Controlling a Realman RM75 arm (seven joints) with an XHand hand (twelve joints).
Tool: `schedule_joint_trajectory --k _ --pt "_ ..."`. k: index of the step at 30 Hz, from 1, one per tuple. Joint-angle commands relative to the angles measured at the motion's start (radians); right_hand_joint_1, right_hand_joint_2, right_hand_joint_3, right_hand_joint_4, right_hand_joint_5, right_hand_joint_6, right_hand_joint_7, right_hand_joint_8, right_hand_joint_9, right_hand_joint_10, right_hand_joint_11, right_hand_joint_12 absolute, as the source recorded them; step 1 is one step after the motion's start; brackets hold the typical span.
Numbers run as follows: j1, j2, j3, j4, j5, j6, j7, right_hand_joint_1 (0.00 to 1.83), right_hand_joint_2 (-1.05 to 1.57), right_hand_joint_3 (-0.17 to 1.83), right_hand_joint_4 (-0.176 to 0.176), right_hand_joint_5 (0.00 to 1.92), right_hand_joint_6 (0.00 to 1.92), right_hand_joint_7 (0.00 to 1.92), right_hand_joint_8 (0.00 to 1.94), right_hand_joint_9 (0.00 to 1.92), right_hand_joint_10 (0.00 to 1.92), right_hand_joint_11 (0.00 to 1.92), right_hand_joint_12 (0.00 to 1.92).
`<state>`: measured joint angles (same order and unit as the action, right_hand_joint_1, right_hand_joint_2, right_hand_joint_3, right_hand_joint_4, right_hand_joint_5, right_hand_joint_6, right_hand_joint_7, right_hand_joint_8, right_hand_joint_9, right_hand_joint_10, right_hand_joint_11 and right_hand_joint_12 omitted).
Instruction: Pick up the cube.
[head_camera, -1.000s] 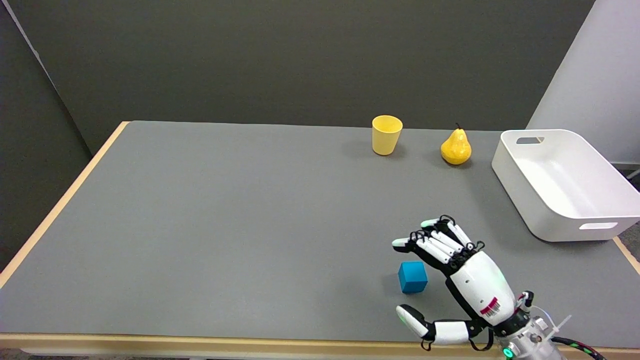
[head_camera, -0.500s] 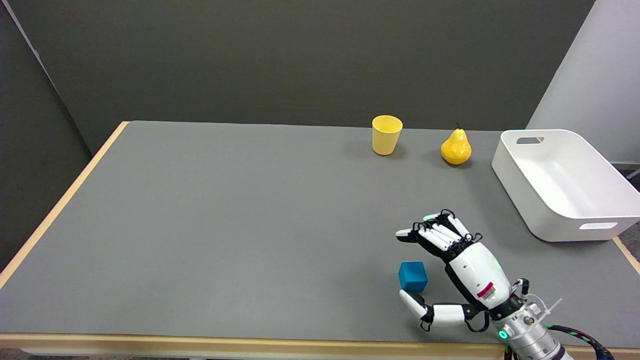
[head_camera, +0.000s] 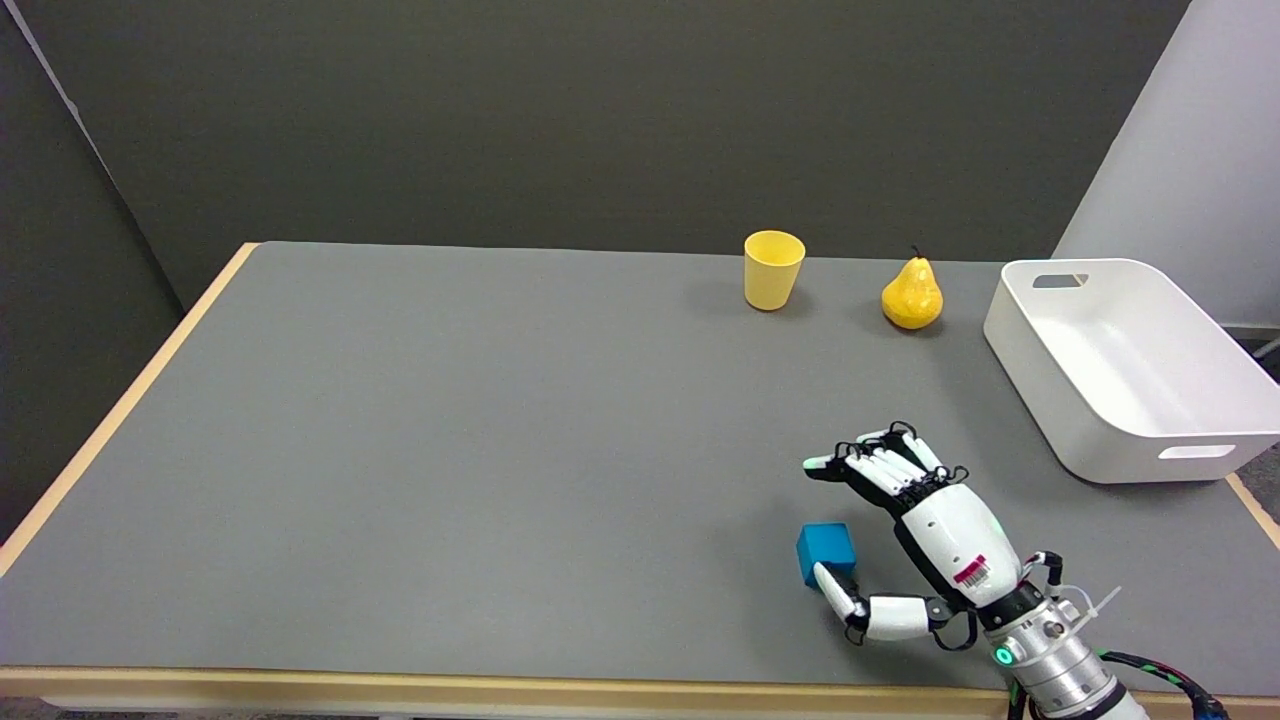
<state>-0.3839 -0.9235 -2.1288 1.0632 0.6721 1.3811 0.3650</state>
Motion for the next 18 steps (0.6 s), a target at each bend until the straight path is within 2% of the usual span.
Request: schedule_joint_trajectory --k 1,16,18 --pt "0.012 -0.005 -0.001 -0.028 0.025 -0.026 0.014 0.7 0.63 0.89 0.024 0.36 0.65 0.5 0.56 0.36 0.97 0.0 1.05" --pt "-0.023 -0.014 -0.007 -0.03 0.025 -0.02 0.014 0.7 0.63 0.89 0.025 0.36 0.64 0.5 0.56 0.35 0.97 0.0 1.06" --pt "-0.024 -0.014 -0.007 -0.032 0.025 -0.02 0.014 0.65 0.61 0.94 0.025 0.35 0.66 0.48 0.59 0.37 0.92 0.0 1.04"
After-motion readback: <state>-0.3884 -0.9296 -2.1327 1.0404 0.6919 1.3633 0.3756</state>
